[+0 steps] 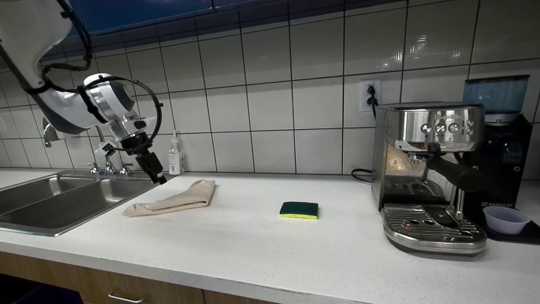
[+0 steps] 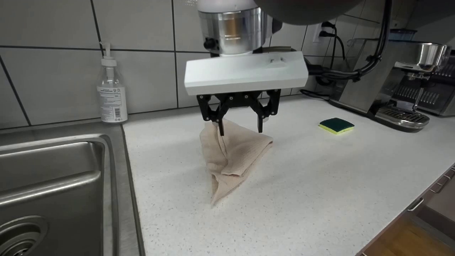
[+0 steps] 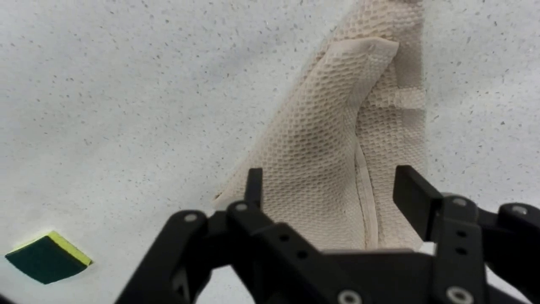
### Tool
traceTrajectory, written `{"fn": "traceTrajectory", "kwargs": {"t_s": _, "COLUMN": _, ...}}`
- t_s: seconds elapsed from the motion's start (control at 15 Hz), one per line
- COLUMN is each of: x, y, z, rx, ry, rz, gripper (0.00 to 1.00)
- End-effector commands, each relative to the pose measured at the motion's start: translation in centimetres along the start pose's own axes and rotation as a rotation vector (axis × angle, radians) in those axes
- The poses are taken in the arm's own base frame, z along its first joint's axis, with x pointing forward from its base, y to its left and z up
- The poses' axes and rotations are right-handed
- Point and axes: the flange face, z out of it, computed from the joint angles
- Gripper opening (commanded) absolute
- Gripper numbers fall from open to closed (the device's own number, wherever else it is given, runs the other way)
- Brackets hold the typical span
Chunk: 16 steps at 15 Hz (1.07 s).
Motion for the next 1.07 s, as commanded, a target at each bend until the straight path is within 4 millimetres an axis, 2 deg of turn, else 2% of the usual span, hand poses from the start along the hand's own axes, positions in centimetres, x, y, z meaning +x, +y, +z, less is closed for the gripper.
{"fn": "traceTrajectory", "kwargs": {"t_s": 0.0, "x": -0.1, "y": 0.9, "z": -1.1, "rx": -0.018, "ry": 0.008, "rz": 0.018, "gripper": 1.00}}
{"fn": "traceTrajectory", "kwargs": {"t_s": 0.4, "x": 0.7, "y": 1.8, "z": -1.3, "rx": -0.002, "ry": -0.005, "rz": 0.021, "gripper": 1.00}}
{"fn": "traceTrajectory", "kwargs": {"t_s": 1.0, "x": 4.0, "y": 6.5, "z": -1.6, "rx": 0.048, "ry": -0.038, "rz": 0.035, "gripper": 1.00}}
